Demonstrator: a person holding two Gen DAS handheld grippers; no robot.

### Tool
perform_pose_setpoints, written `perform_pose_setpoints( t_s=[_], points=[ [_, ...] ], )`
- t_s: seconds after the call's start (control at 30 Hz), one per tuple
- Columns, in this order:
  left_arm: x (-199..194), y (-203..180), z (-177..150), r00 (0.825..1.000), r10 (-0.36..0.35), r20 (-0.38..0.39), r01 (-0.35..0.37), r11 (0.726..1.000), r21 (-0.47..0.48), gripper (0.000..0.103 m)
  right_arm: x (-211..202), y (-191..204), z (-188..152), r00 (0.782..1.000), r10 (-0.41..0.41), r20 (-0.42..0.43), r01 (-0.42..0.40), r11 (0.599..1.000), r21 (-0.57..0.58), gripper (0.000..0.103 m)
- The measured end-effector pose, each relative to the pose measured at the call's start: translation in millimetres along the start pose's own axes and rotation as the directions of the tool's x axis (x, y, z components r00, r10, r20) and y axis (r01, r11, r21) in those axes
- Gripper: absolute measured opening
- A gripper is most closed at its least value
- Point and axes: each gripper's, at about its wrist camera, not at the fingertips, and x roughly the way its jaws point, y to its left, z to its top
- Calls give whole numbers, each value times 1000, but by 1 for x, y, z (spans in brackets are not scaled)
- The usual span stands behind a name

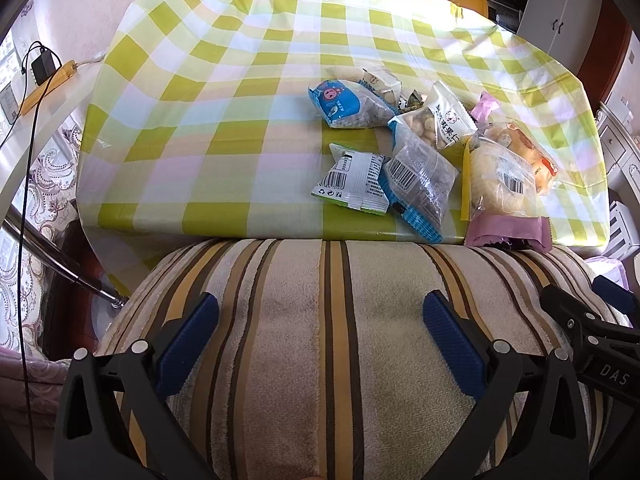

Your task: Organize snacks

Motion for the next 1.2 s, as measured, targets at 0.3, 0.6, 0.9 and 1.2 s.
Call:
perform_pose_setpoints(
  t_s=[0.3, 0.6, 0.9, 1.2],
  points=[
    [0, 6, 0, 1000, -18, 7, 19, 1000, -17, 99, 0, 1, 0, 1000, 0, 1, 0, 1000, -2, 102],
    [0, 3, 1, 1000, -6, 6, 6, 1000, -5, 99, -1, -4, -1, 1000, 1, 3, -1, 1000, 1, 102],
    [-3, -11, -3, 999, 38, 6, -38, 999, 22, 99, -2, -6, -2, 1000, 8, 17, -8, 1000, 4, 102],
    [-1, -12, -3, 998, 58, -2, -58, 998, 24, 99, 1, -3, -1, 1000, -11, 26, 11, 1000, -17, 102]
  ],
)
